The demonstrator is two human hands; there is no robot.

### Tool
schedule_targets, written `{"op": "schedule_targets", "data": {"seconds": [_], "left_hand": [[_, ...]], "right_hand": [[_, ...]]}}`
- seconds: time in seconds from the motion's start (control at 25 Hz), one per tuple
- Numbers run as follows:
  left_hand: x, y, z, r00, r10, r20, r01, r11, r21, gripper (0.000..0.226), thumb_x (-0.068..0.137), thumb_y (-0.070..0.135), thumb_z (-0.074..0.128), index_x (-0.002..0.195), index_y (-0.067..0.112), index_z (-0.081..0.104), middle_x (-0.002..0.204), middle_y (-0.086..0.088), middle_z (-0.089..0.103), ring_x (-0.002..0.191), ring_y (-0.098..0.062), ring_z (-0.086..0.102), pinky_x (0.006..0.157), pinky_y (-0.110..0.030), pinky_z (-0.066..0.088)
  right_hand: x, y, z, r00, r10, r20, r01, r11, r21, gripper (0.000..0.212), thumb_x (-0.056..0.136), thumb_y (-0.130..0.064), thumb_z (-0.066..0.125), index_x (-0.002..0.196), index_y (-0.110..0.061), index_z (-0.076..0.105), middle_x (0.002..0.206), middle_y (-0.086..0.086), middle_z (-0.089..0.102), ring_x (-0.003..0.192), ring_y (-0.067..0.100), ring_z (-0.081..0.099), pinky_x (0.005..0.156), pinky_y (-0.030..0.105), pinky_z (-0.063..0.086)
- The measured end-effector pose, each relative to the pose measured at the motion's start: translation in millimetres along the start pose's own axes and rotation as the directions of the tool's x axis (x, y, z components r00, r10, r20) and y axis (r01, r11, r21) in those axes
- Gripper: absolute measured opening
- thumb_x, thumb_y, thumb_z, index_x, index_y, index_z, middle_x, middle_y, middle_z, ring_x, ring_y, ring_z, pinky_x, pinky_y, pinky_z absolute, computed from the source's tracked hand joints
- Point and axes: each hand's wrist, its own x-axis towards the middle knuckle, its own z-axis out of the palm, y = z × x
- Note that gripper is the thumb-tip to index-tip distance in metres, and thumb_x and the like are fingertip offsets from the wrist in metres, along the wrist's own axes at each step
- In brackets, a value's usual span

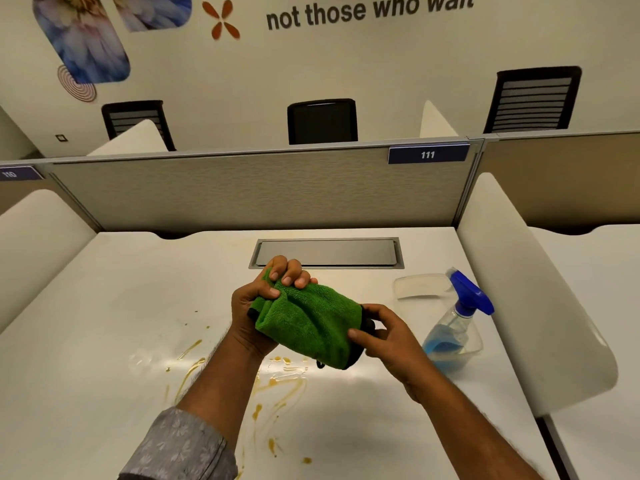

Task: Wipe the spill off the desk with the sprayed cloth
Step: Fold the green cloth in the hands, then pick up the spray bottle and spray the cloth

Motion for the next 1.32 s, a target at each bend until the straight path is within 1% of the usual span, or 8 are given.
{"op": "schedule_targets", "data": {"seconds": [0.12, 0.24, 0.4, 0.64, 0.84, 0.96, 1.08, 1.32], "left_hand": [[2, -5, -1, 1.000, -0.016, 0.020, 0.016, 0.999, -0.042, 0.030, 0.062, 0.002, 0.055, 0.082, 0.019, 0.040, 0.081, -0.002, 0.051, 0.082, -0.025, 0.055, 0.101, -0.044, 0.042], [5, -11, 1, 0.999, -0.024, 0.042, 0.027, 0.998, -0.058, 0.030, 0.063, 0.002, 0.055, 0.082, 0.018, 0.040, 0.081, -0.002, 0.051, 0.083, -0.025, 0.055, 0.101, -0.044, 0.042], [7, -18, 6, 0.997, -0.059, 0.055, 0.062, 0.996, -0.058, 0.028, 0.067, 0.002, 0.057, 0.083, 0.018, 0.040, 0.082, -0.002, 0.051, 0.083, -0.025, 0.054, 0.098, -0.043, 0.042], [5, -27, 11, 0.989, -0.133, 0.059, 0.136, 0.990, -0.037, 0.030, 0.072, 0.001, 0.062, 0.082, 0.019, 0.041, 0.081, -0.001, 0.050, 0.083, -0.024, 0.054, 0.098, -0.042, 0.043], [4, -26, 18, 0.986, -0.155, 0.069, 0.159, 0.986, -0.054, 0.031, 0.068, -0.001, 0.057, 0.083, 0.019, 0.040, 0.082, -0.002, 0.052, 0.084, -0.025, 0.054, 0.099, -0.043, 0.044], [4, -25, 19, 0.989, -0.138, 0.060, 0.142, 0.987, -0.078, 0.030, 0.067, -0.001, 0.057, 0.083, 0.019, 0.041, 0.082, -0.002, 0.054, 0.085, -0.025, 0.056, 0.100, -0.043, 0.042], [5, -23, 21, 0.992, -0.119, 0.037, 0.121, 0.990, -0.074, 0.029, 0.067, 0.001, 0.056, 0.084, 0.019, 0.042, 0.083, -0.002, 0.054, 0.086, -0.025, 0.057, 0.102, -0.043, 0.041], [10, -20, 28, 0.996, -0.078, 0.035, 0.080, 0.995, -0.064, 0.028, 0.065, 0.002, 0.053, 0.084, 0.019, 0.044, 0.084, -0.001, 0.054, 0.085, -0.024, 0.056, 0.104, -0.043, 0.038]], "right_hand": [[-19, 26, -17, 0.932, -0.038, -0.360, 0.028, 0.999, -0.033, 0.015, 0.092, -0.038, 0.078, 0.104, -0.030, 0.073, 0.096, -0.012, 0.079, 0.087, 0.021, 0.078, 0.073, 0.034, 0.062], [-40, 52, -41, 0.674, -0.024, -0.738, 0.087, 0.995, 0.046, 0.021, 0.094, -0.037, 0.076, 0.097, -0.021, 0.063, 0.087, 0.000, 0.070, 0.085, 0.033, 0.071, 0.072, 0.039, 0.061], [-42, 55, -72, 0.514, 0.013, -0.857, 0.078, 0.995, 0.062, 0.051, 0.083, -0.050, 0.084, 0.109, -0.026, 0.048, 0.092, 0.000, 0.056, 0.080, 0.025, 0.058, 0.079, 0.044, 0.058], [-8, 28, -99, 0.663, -0.144, -0.735, 0.164, 0.985, -0.045, 0.066, 0.075, -0.037, 0.094, 0.125, -0.045, 0.050, 0.130, -0.007, 0.060, 0.113, 0.018, 0.063, 0.088, 0.031, 0.055], [22, 14, -119, 0.863, -0.139, -0.485, 0.152, 0.988, -0.012, 0.047, 0.083, -0.023, 0.089, 0.109, -0.051, 0.061, 0.114, -0.017, 0.065, 0.110, 0.022, 0.066, 0.074, 0.023, 0.058], [25, 8, -118, 0.866, -0.136, -0.481, 0.162, 0.987, 0.012, 0.036, 0.091, -0.015, 0.081, 0.106, -0.042, 0.063, 0.099, -0.023, 0.072, 0.103, 0.024, 0.065, 0.081, 0.032, 0.058], [4, -22, -102, 0.852, -0.299, -0.429, 0.299, 0.952, -0.070, 0.030, 0.089, -0.034, 0.079, 0.111, -0.050, 0.067, 0.097, -0.037, 0.073, 0.097, 0.008, 0.070, 0.071, 0.014, 0.057], [-46, -90, -51, 0.839, -0.516, -0.174, 0.489, 0.855, -0.175, 0.032, 0.085, -0.063, 0.076, 0.102, -0.036, 0.070, 0.093, -0.010, 0.075, 0.082, 0.012, 0.070, 0.073, 0.015, 0.056]]}}
